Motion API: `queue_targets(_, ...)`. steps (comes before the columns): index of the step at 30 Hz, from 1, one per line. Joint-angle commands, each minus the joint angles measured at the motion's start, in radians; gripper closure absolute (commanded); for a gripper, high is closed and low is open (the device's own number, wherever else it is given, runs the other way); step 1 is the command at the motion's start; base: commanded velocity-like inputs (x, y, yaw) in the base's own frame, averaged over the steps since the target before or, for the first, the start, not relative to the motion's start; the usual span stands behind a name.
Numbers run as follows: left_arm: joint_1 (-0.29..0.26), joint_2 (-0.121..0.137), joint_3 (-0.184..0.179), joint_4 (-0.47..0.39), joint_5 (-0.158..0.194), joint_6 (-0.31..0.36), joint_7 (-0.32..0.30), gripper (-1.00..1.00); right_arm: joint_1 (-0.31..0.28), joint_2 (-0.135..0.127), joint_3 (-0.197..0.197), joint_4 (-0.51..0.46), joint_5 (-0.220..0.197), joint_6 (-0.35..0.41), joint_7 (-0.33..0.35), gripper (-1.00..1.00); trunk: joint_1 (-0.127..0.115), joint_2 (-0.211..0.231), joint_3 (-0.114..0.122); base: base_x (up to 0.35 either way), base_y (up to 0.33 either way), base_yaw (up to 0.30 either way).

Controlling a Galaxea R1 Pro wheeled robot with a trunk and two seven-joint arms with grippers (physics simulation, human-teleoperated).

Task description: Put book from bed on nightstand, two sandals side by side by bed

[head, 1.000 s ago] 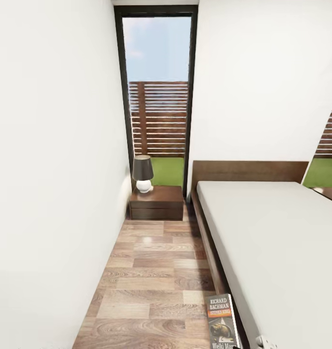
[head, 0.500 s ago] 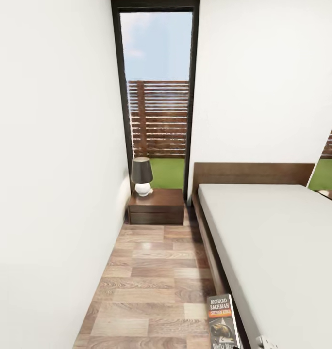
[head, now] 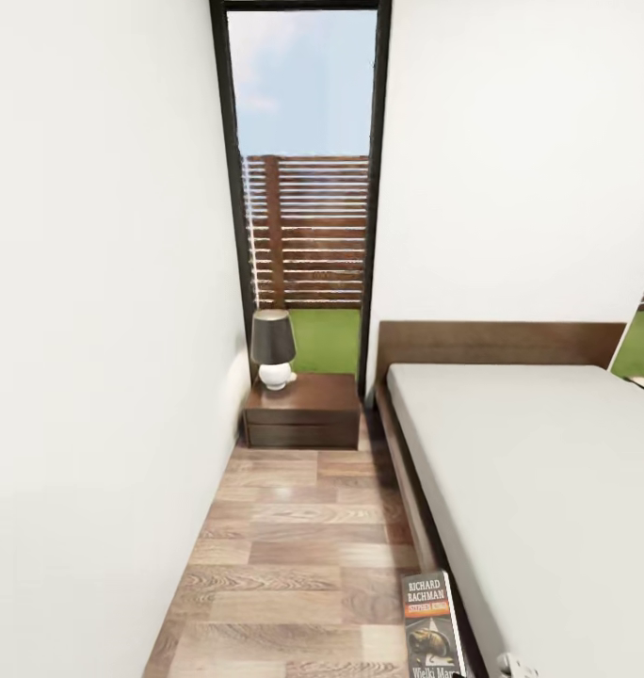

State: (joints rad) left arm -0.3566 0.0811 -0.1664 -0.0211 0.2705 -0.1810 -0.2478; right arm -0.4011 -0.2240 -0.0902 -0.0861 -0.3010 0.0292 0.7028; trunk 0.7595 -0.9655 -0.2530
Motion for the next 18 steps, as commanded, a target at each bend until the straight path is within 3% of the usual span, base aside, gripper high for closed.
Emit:
queue_targets(1,-0.001,0.000,-0.008,0.001,0.010,-0.003,-0.004,-1.00,-0.001,0.000,-0.011,0.000,0.000,0.003,0.004,1.00,0.001,-0.001,-0.001,0.328,0.055,0.000)
queue_targets(18,-0.001,0.000,-0.008,0.001,0.010,-0.003,-0.004,-1.00,-0.001,0.000,-0.011,0.000,0.001,0.003,0.004,1.00,0.001,-0.001,-0.001,0.328,0.087,0.000)
